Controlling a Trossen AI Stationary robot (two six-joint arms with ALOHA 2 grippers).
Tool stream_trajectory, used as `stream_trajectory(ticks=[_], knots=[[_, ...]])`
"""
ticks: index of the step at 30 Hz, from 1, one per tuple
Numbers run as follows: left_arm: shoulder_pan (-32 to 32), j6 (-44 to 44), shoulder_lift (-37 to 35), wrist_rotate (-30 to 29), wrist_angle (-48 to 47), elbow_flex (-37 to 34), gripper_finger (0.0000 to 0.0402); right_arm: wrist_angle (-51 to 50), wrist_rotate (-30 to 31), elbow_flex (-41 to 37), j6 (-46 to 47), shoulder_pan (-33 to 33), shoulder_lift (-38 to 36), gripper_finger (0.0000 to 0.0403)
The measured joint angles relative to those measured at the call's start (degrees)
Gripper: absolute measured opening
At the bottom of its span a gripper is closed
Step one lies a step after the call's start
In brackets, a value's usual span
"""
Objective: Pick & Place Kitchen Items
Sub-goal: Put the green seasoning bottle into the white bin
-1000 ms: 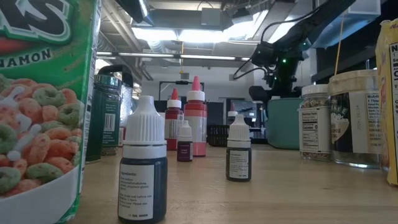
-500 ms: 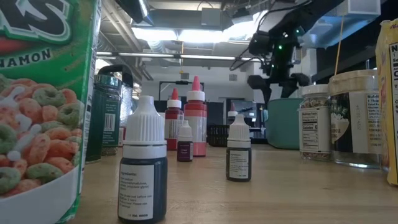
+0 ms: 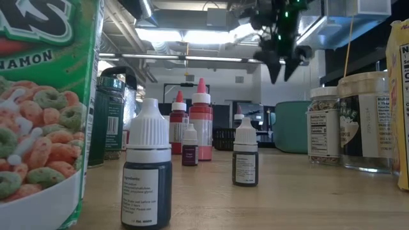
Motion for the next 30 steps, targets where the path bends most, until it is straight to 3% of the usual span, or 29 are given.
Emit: stream_trajectory(ticks=[11,17,22,30], knots=[[-6.8,-6.2,0.0,0.0,-0.1,0.0,0.0223,-13.4,-14.5,15.0,-2.2,10.7,0.0,0.0250],[-11.4,-7.9,0.0,-0.1,-0.5,0.0,0.0223,-19.4,-16.1,16.7,-1.3,22.5,-0.3,0.0250],[-15.7,-9.0,0.0,-0.1,-1.5,0.0,0.0223,-19.1,-12.7,16.6,-0.2,35.4,-0.2,0.0250],[-22.5,-4.9,0.8,1.5,-1.9,0.0,0.0223,-13.4,-0.4,13.2,5.5,52.3,-0.2,0.0250]])
